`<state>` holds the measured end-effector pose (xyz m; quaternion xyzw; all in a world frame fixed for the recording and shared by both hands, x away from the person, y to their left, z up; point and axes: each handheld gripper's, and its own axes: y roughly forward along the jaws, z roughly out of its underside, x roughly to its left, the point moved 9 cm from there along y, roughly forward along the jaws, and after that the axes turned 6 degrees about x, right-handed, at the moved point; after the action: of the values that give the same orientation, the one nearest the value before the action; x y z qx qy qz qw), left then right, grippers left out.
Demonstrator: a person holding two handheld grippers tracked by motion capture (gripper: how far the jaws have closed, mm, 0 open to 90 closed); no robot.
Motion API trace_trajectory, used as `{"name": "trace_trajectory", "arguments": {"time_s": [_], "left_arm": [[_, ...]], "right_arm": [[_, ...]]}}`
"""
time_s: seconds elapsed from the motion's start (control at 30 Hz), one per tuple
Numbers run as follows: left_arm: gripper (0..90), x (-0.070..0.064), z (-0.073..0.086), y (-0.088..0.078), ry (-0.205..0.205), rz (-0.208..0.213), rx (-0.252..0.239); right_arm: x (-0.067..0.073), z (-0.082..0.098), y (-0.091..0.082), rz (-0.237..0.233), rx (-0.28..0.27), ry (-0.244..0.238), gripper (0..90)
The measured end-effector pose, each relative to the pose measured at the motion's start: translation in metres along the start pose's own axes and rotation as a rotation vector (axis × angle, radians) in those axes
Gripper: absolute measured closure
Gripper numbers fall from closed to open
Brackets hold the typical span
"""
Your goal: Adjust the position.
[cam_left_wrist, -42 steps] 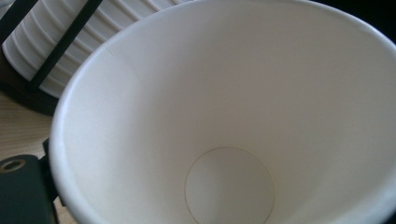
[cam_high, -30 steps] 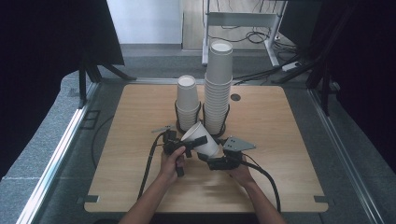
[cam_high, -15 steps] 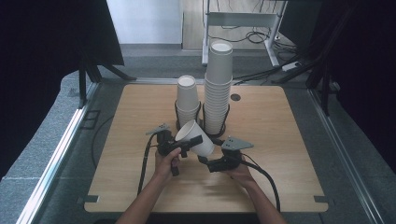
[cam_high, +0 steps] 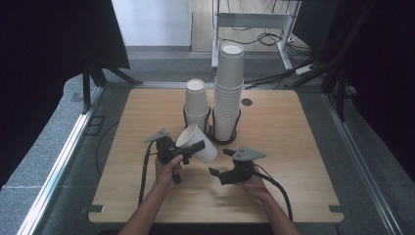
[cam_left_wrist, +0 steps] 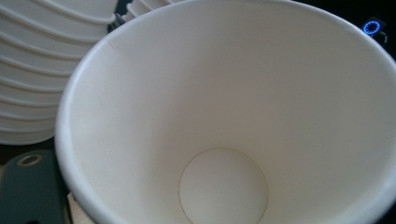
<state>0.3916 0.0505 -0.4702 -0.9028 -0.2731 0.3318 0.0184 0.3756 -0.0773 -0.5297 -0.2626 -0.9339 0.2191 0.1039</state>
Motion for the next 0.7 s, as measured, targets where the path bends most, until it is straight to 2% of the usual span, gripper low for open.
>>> {"name": "trace_trajectory", "arguments": {"time_s": [0.17, 0.7], "left_arm": [[13.5, 0.005, -0.001, -0.008, 0.016, -0.028, -0.008], [13.5, 0.015, 0.002, -0.023, 0.073, -0.128, -0.009]], "right_arm": [[0.002, 0.001, -0.001, 0.011, 0.001, -0.017, 8.0], [0.003, 0.007, -0.010, 0.026, -0.005, -0.023, 10.0]]}}
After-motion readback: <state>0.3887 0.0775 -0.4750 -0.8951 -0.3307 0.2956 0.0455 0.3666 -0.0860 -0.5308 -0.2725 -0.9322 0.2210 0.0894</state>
